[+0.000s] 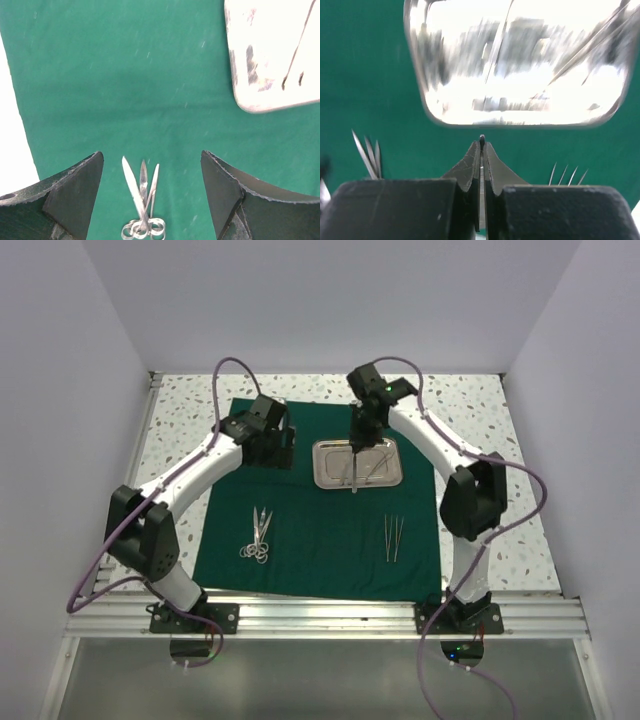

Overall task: Open and lay out the surgical kit
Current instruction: Place the medical item in the surgical kit.

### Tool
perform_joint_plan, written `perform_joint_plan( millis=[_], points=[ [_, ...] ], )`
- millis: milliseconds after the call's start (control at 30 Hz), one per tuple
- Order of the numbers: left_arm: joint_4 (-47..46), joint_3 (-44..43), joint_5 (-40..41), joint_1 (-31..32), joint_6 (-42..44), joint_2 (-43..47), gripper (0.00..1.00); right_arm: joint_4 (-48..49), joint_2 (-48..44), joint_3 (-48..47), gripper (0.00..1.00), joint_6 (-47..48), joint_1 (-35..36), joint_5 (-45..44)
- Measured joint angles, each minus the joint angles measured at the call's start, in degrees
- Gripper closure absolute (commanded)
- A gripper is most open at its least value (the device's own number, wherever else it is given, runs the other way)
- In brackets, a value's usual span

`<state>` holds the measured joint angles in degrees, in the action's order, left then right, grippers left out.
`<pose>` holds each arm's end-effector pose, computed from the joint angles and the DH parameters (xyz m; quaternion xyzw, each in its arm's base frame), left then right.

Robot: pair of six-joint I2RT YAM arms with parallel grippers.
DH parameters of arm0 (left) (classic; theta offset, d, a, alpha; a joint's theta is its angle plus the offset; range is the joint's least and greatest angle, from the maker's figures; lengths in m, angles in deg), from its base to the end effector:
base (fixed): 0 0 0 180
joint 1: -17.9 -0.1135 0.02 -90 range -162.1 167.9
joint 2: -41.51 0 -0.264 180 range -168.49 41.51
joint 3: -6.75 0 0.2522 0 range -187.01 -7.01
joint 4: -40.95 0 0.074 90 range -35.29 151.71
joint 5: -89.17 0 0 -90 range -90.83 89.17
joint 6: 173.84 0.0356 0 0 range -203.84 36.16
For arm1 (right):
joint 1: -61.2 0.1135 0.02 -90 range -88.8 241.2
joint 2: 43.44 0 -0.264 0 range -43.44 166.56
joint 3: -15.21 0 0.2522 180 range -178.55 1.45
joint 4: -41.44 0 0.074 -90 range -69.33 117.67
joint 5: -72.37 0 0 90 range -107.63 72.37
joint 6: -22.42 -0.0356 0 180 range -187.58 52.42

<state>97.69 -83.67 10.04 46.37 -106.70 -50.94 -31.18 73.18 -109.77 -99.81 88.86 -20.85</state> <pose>0.3019 -0.1561 0.2752 0.0215 0.9589 -0.0338 0.2810 0.3866 0.2003 0.2875 0.0451 0.9735 0.0874 0.2066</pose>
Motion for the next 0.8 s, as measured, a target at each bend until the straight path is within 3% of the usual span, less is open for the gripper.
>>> perform_joint_plan(
  millis=[133,300,667,700,800],
  points=[
    [-0.04,-6.62,-0.35,-0.02,0.44,-5.49,0.18,5.57,-9.25,17.81,1.0,-1.73,6.99,1.64],
    [0.11,-14.97,-0.98,-0.02,1.2,-11.02,0.18,10.6,-9.14,33.33,1.0,-4.92,11.78,3.8],
    [1.4,-18.82,-1.7,-0.02,1.42,-13.0,0.19,17.94,-6.05,35.3,1.0,-11.61,12.41,4.37],
    [1.46,-18.86,-1.73,-0.02,1.44,-13.16,0.19,18.01,-6.05,35.28,0.94,-12.02,12.41,4.48],
    [1.75,-20.02,-1.77,-0.02,1.42,-14.51,0.19,17.77,-6.05,35.3,0.36,-13.62,12.41,4.92]
  ],
)
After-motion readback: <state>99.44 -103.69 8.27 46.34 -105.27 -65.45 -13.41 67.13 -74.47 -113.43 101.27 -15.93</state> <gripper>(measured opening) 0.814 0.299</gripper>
